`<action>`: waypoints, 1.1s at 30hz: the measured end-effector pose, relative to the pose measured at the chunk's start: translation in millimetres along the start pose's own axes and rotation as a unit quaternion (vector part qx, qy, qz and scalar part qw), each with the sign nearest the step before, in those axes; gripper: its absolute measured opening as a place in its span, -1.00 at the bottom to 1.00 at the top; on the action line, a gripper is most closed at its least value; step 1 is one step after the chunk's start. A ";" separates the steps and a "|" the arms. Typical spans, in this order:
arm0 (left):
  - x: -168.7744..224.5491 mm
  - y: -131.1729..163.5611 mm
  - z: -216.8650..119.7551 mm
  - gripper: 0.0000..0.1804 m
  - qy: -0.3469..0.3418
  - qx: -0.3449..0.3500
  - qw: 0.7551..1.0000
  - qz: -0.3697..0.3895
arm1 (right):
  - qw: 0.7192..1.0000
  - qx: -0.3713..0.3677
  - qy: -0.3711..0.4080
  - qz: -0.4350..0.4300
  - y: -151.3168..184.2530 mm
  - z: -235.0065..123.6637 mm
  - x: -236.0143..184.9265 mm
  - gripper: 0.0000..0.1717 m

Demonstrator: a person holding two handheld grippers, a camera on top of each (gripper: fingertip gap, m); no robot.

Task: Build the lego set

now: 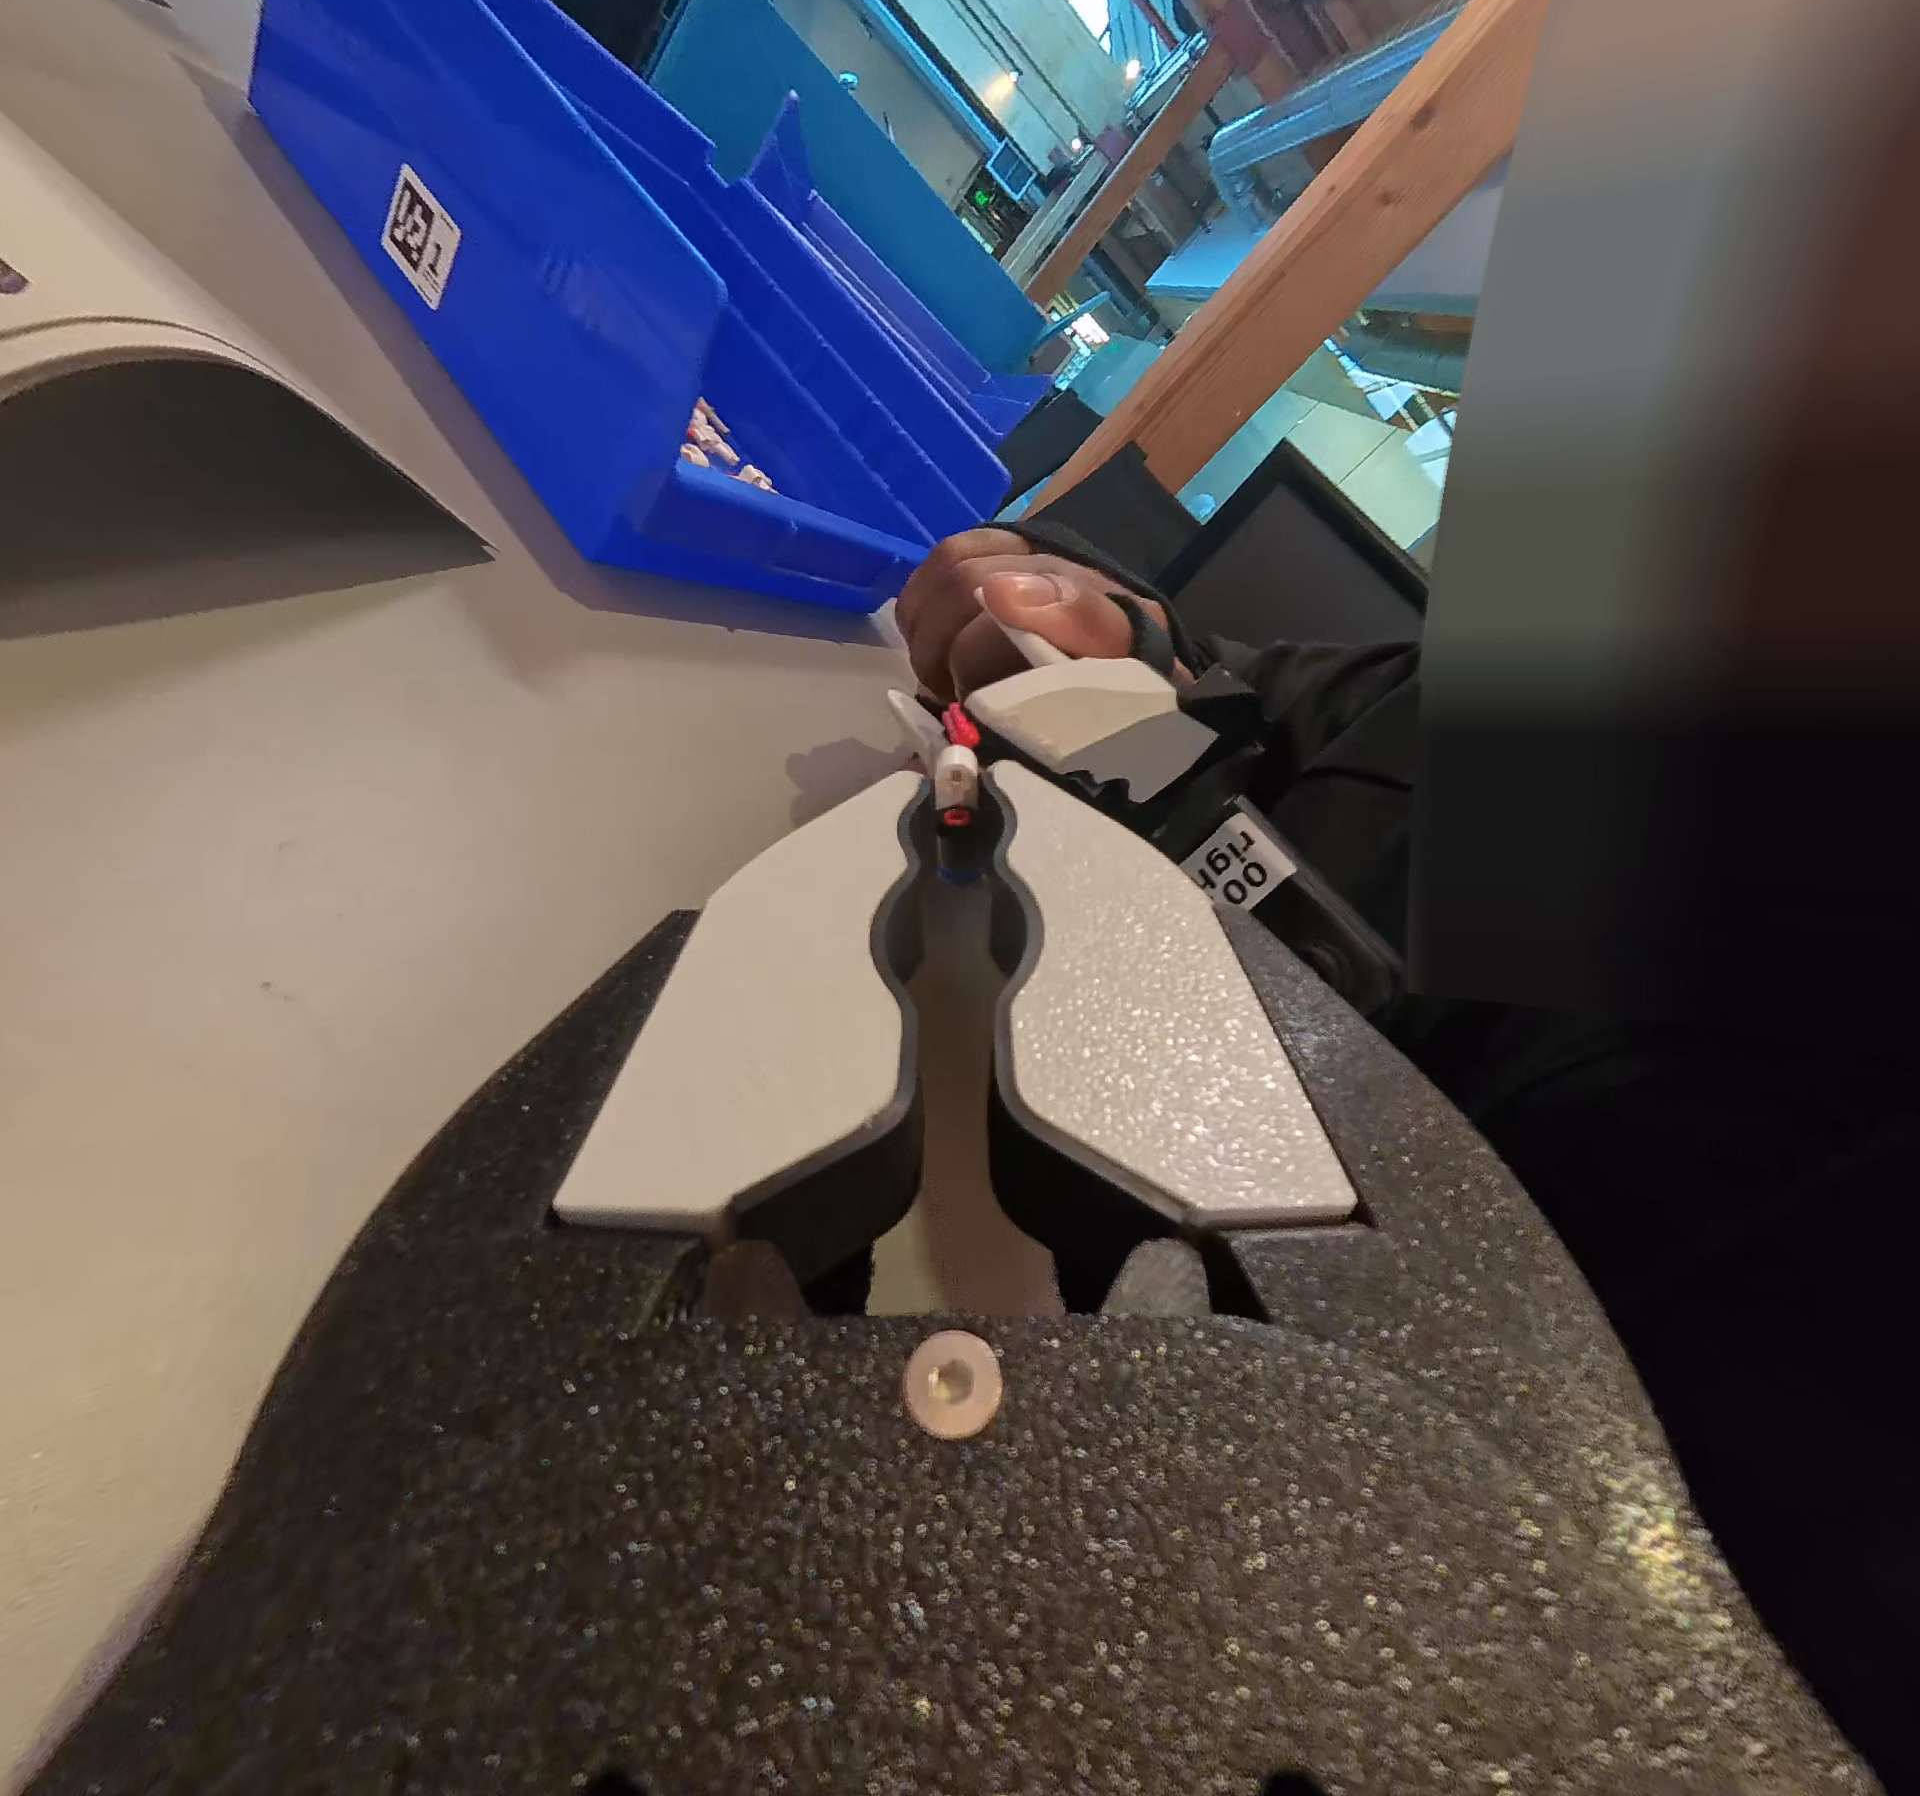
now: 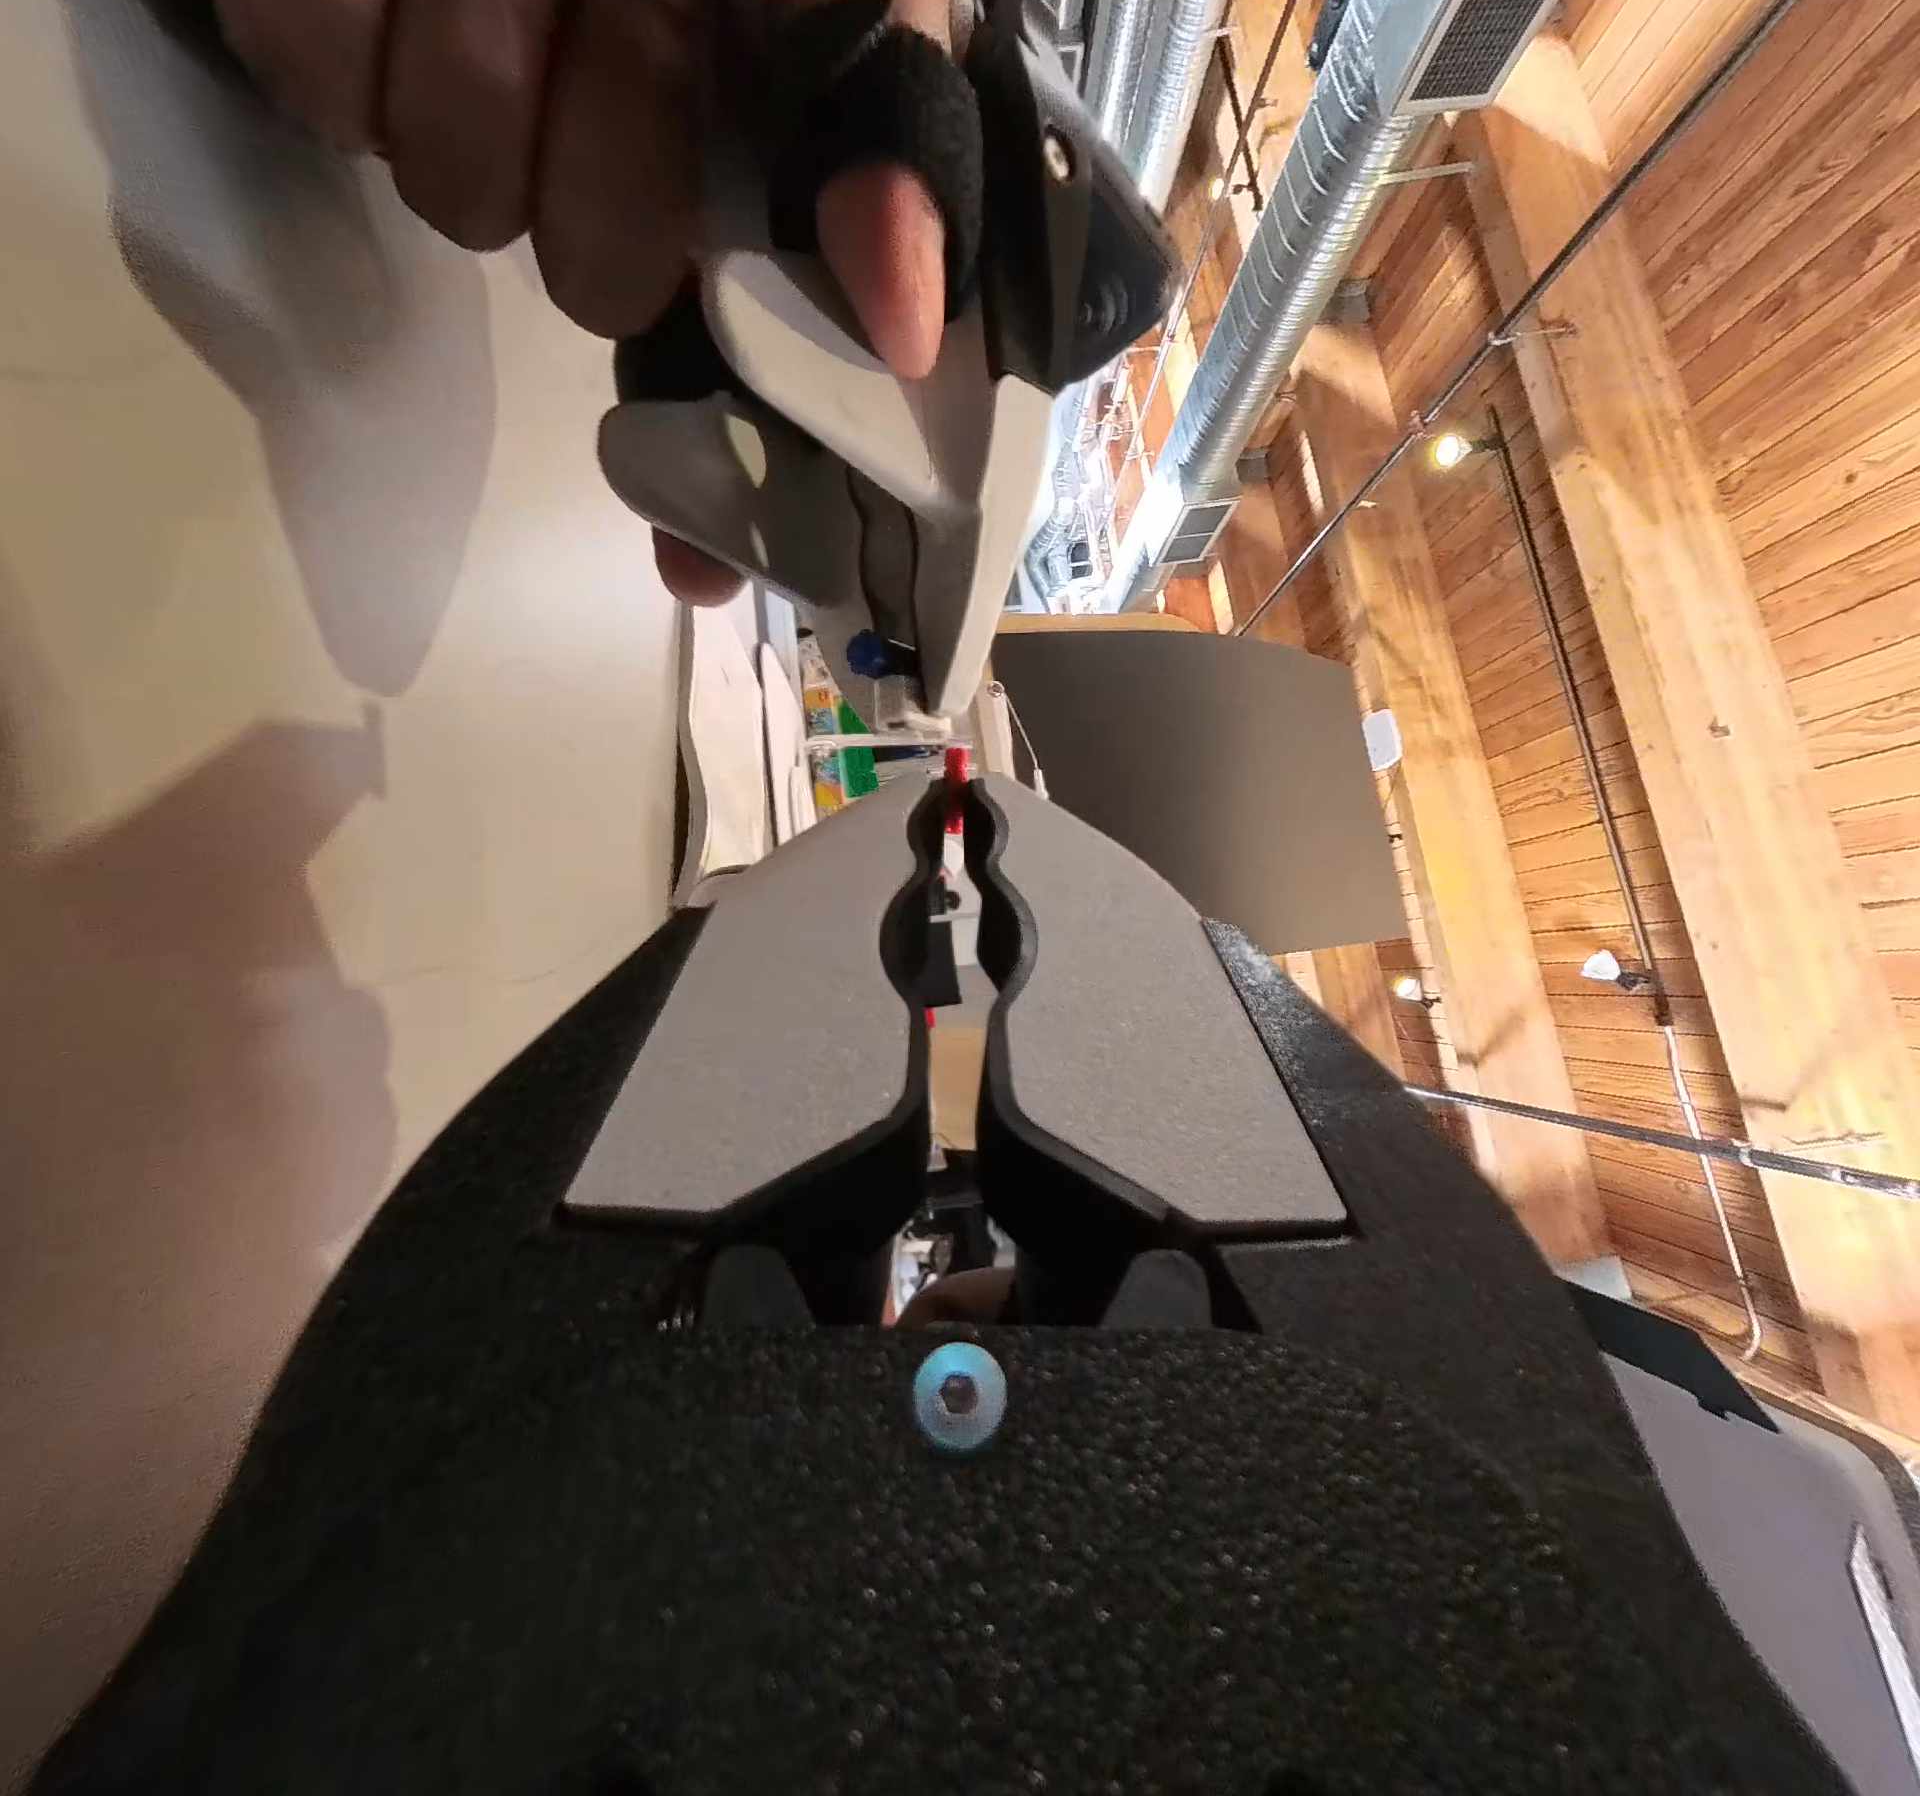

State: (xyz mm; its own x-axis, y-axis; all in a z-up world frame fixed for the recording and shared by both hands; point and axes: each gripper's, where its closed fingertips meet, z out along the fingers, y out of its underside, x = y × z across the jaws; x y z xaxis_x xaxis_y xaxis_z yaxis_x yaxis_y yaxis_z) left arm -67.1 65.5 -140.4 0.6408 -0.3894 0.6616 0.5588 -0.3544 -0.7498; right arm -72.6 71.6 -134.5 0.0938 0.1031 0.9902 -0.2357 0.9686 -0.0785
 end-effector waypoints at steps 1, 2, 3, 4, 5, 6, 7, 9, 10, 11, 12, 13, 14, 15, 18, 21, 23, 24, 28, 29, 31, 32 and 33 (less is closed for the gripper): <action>1.1 0.2 0.7 -0.92 0.005 0.001 1.000 -0.005 | 1.000 0.001 0.001 -0.003 -0.7 -0.1 -0.3 -0.97; 1.6 0.1 0.9 -0.92 0.006 0.001 1.000 -0.007 | 1.000 0.001 0.002 -0.005 -1.2 -0.2 -0.7 -0.97; 1.7 -0.1 0.8 -0.92 0.007 0.002 1.000 -0.008 | 1.000 0.000 0.004 -0.008 -1.1 -0.2 -0.5 -0.97; 1.4 -0.2 0.6 -0.92 0.007 0.002 1.000 -0.010 | 1.000 0.000 0.005 -0.010 -1.3 -0.1 -0.4 -0.97; 1.3 -0.3 0.6 -0.92 0.007 0.002 1.000 -0.011 | 1.000 0.001 0.006 -0.010 -1.5 -0.2 -0.1 -0.97; 1.5 -0.2 0.6 -0.92 0.008 0.002 1.000 -0.011 | 1.000 0.001 0.007 -0.012 -1.7 -0.3 0.1 -0.97; 1.7 -0.5 0.5 -0.92 0.009 0.003 1.000 -0.013 | 1.000 0.002 0.008 -0.014 -1.8 -0.3 0.0 -0.97; 2.7 -0.9 0.5 -0.92 0.014 0.006 1.000 -0.019 | 1.000 0.003 0.011 -0.019 -2.5 -0.6 -0.2 -0.97; 2.7 -1.2 0.3 -0.92 0.015 0.008 1.000 -0.022 | 1.000 0.002 0.012 -0.022 -2.8 -0.7 -0.1 -0.97; 3.1 -1.7 0.2 -0.92 0.017 0.009 0.999 -0.025 | 1.000 0.003 0.012 -0.024 -3.1 -0.7 -0.3 -0.97; 3.9 -2.1 0.2 -0.92 0.021 0.011 0.999 -0.030 | 1.000 0.004 0.013 -0.026 -3.6 -0.8 -0.4 -0.97; 4.4 -2.1 0.4 -0.92 0.025 0.013 0.999 -0.036 | 1.000 0.003 0.014 -0.028 -3.9 -0.9 -0.5 -0.97; 4.9 -2.4 0.5 -0.92 0.028 0.014 0.999 -0.041 | 0.999 0.003 0.015 -0.030 -4.1 -1.0 -0.2 -0.97; 5.5 -2.5 0.5 -0.92 0.031 0.015 0.998 -0.046 | 0.999 0.003 0.017 -0.033 -4.3 -1.2 0.2 -0.97; 6.0 -2.3 0.8 -0.92 0.037 0.016 0.997 -0.063 | 0.999 0.004 0.020 -0.041 -4.6 -1.7 0.2 -0.97; 5.5 -1.4 1.2 -0.92 0.042 0.015 0.995 -0.087 | 0.999 0.005 0.018 -0.048 -4.8 -2.3 -1.1 -0.97; 4.6 -0.3 1.5 -0.92 0.037 0.012 0.995 -0.087 | 0.999 0.008 0.013 -0.047 -4.8 -2.7 -2.5 -0.98; 4.3 0.0 1.6 -0.92 0.034 0.012 0.996 -0.085 | 0.999 0.007 0.012 -0.048 -4.7 -2.7 -3.1 -0.98; 2.5 2.8 1.8 -0.92 0.023 0.002 0.996 -0.082 | 0.999 0.013 0.004 -0.049 -5.0 -3.3 -5.8 -0.98; 1.8 4.0 1.8 -0.92 0.018 -0.003 0.997 -0.077 | 0.999 0.015 0.002 -0.051 -5.0 -3.4 -6.8 -0.98; -0.5 5.8 1.7 -0.92 0.004 -0.010 0.998 -0.069 | 0.998 0.014 -0.003 -0.057 -4.9 -3.4 -9.2 -0.98; -1.3 6.5 1.5 -0.92 0.000 -0.012 0.998 -0.068 | 0.998 0.013 -0.005 -0.059 -5.0 -3.4 -10.2 -0.98; -2.4 7.0 1.5 -0.92 -0.004 -0.013 0.998 -0.068 | 0.998 0.013 -0.008 -0.061 -5.0 -3.3 -11.3 -0.98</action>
State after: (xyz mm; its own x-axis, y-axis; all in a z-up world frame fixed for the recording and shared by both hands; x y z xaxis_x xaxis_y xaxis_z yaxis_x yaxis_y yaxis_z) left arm -63.9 65.2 -147.2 0.5649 -0.3297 0.7565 0.6262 -0.4258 -0.6531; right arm -69.3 66.4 -145.7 0.1087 -0.0193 0.9939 -0.2484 0.9676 0.0460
